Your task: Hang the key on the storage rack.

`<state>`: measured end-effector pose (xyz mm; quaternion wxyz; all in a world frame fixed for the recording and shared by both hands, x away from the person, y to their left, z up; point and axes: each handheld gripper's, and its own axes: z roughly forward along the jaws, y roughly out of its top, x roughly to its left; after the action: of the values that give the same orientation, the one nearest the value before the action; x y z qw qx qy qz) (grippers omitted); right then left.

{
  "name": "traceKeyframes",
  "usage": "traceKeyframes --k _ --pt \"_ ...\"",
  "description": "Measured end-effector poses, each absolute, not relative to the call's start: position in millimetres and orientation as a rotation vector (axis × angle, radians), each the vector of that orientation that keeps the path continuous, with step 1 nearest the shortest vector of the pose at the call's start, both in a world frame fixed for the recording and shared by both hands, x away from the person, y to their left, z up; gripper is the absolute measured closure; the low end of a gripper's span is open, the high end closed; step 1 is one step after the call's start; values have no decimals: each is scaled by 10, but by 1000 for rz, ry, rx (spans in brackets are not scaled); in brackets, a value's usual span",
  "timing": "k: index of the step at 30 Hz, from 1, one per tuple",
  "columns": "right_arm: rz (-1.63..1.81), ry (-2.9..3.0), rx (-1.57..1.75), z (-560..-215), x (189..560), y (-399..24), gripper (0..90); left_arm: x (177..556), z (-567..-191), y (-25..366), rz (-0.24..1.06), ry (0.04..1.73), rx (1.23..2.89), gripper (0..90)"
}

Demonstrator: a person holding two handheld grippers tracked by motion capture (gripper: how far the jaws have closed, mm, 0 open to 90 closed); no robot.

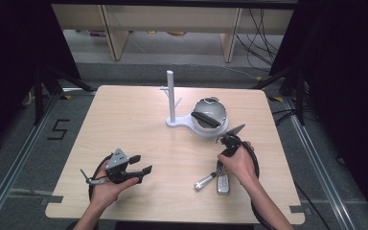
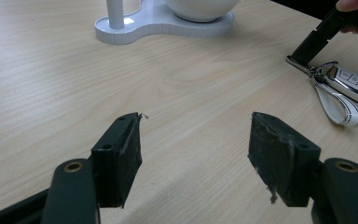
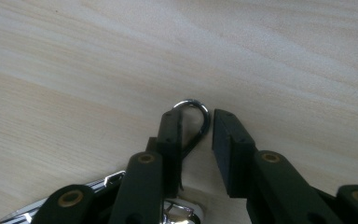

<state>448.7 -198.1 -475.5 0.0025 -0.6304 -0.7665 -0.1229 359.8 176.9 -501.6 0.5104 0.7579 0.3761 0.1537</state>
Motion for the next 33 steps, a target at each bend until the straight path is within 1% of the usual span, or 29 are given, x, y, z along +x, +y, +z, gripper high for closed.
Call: traceKeyframes --k 4,6,8,11,17,21,23,24,26,28,33 --pt "-331 -2456 -1951 -4744 4472 -1942 787 3596 -5020 1770 370 906 1826 337" --pt "-302 -2487 -1933 -4744 4461 -1921 833 3597 -5021 1771 370 906 1827 337" --pt "-328 -2521 -1858 -4750 4467 -1946 847 3596 -5024 1771 369 906 1828 337" --pt "-363 -2526 -1839 -4741 4453 -1937 858 3594 -5027 1767 367 908 1828 337" --pt "-321 -2598 -1816 -4737 4444 -1910 850 3592 -5023 1761 373 913 1828 337" --pt "-230 -2582 -1785 -4731 4503 -1865 801 3593 -5023 1760 369 902 1827 337" --pt "-185 -2590 -1783 -4735 4546 -1841 801 3590 -5023 1765 369 908 1822 337" --pt "-209 -2683 -1663 -4759 4604 -1881 801 3592 -5023 1772 370 906 1825 337" --pt "-136 -2582 -1764 -4728 4588 -1806 818 3588 -5019 1781 378 917 1831 337" --pt "-90 -2578 -1760 -4723 4610 -1789 839 3591 -5021 1786 378 916 1832 337" --pt "-75 -2587 -1762 -4724 4609 -1770 851 3595 -5029 1775 369 905 1826 337"
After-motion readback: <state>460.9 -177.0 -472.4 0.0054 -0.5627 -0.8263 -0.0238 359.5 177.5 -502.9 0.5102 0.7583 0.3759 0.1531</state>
